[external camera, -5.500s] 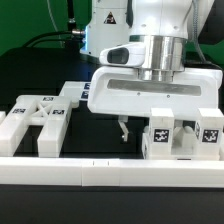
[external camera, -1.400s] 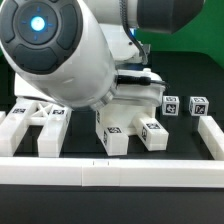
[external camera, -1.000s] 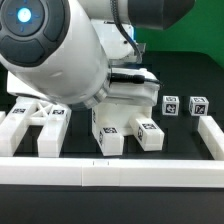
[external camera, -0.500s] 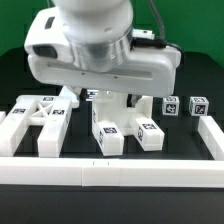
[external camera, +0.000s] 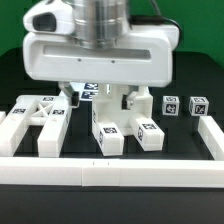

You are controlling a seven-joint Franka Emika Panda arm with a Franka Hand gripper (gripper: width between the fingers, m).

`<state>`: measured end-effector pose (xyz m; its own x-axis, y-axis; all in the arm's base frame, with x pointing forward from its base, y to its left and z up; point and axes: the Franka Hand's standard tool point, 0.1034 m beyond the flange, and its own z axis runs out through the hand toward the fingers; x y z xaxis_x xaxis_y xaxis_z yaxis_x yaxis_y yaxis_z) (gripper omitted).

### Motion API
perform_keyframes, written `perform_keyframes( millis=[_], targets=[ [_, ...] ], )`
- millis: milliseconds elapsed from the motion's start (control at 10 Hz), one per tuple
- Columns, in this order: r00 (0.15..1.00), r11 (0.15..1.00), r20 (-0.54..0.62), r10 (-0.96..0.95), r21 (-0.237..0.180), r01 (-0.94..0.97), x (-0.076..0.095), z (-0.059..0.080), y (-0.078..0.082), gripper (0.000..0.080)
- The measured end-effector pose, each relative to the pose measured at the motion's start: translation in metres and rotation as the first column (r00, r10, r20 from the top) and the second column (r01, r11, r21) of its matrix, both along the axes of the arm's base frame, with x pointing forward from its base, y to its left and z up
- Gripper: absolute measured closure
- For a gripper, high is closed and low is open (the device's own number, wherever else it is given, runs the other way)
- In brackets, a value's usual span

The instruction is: Assemble chair

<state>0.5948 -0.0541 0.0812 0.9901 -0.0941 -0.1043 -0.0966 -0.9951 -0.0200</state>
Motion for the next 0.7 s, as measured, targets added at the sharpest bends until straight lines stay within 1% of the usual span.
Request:
perform_keyframes(
  millis=[100,200,300,600,700],
  targets=[
    [0.992,0.998,0.116,0.058,-0.017,-0.057,0.012,0.009,-0.019,0.0150],
    [0.984,0.998,0.166,0.058,-0.032,-0.054,0.007,0.010,-0.030,0.0150],
    [0.979,0.998,0.195,0.057,-0.047,-0.048,0.007,0.008,-0.030,0.0150],
    [0.978,0.997,0.199,0.061,-0.052,-0.052,0.006,0.007,-0.032,0.0150],
    [0.977,0.993,0.182,0.114,-0.048,-0.107,0.003,0.006,-0.044,0.0150]
  ],
)
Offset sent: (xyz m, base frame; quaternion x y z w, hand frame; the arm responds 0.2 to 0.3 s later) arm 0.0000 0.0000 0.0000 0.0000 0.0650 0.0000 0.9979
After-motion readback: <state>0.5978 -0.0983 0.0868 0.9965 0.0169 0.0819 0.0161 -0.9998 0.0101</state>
